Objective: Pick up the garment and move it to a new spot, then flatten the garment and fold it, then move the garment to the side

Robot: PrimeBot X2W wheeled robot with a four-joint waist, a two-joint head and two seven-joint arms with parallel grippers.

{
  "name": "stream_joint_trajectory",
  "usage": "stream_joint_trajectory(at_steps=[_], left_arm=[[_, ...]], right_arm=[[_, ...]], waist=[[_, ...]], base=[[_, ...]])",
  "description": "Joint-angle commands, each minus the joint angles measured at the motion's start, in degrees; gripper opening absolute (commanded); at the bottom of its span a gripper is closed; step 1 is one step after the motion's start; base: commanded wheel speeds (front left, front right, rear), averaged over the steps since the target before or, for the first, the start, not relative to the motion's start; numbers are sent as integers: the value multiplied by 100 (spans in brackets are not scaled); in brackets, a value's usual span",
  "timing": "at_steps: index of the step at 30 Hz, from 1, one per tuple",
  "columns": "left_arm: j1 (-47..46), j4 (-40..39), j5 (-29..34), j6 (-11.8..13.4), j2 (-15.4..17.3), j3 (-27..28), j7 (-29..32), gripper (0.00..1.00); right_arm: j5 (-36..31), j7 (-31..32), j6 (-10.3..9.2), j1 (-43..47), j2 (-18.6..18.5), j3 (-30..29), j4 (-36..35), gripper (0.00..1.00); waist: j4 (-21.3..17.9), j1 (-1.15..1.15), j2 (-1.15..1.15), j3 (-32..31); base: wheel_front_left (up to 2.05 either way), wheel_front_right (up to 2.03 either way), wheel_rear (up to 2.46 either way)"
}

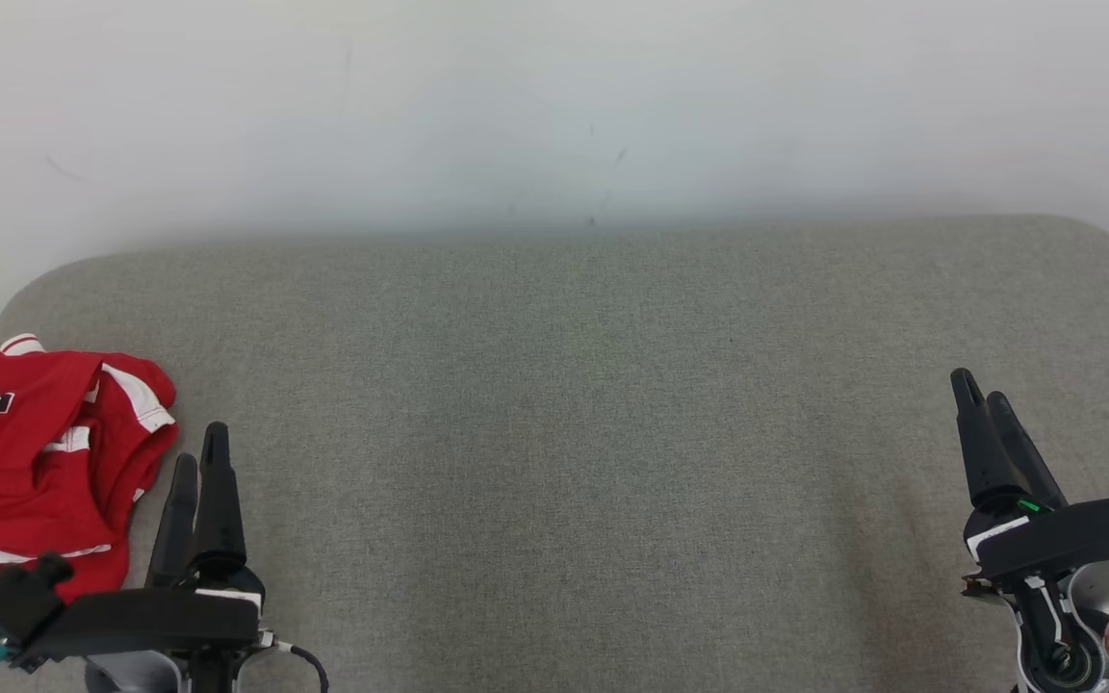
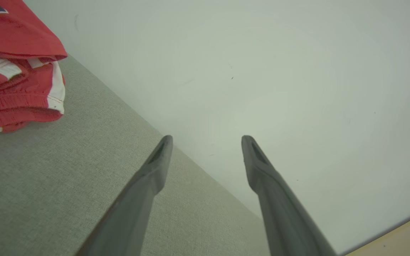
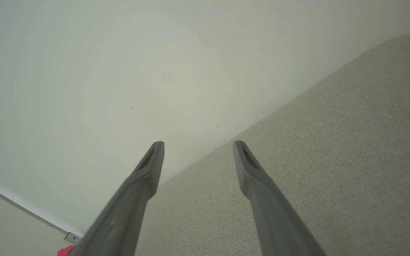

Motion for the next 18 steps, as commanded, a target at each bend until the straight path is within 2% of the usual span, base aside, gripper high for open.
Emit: stream_joint_trajectory(at_steps=[1, 8, 18], left_arm=[[-181, -77, 261, 35, 79, -30, -45, 100], [-267, -3, 1238, 275, 234, -230, -109, 100], [-389, 145, 2311, 433, 377, -526, -102, 100]], right_arm=[[-217, -64, 1, -43, -81, 25, -115, 100], [-1048, -262, 1, -5, -106, 144, -227, 100], [-1977, -521, 1, 89, -99, 355, -198, 100]], waist=[[0, 0, 0, -1], [-6, 0, 0, -4], [-8, 0, 0, -16]], base=[[0, 0, 0], [0, 0, 0], [0, 0, 0]])
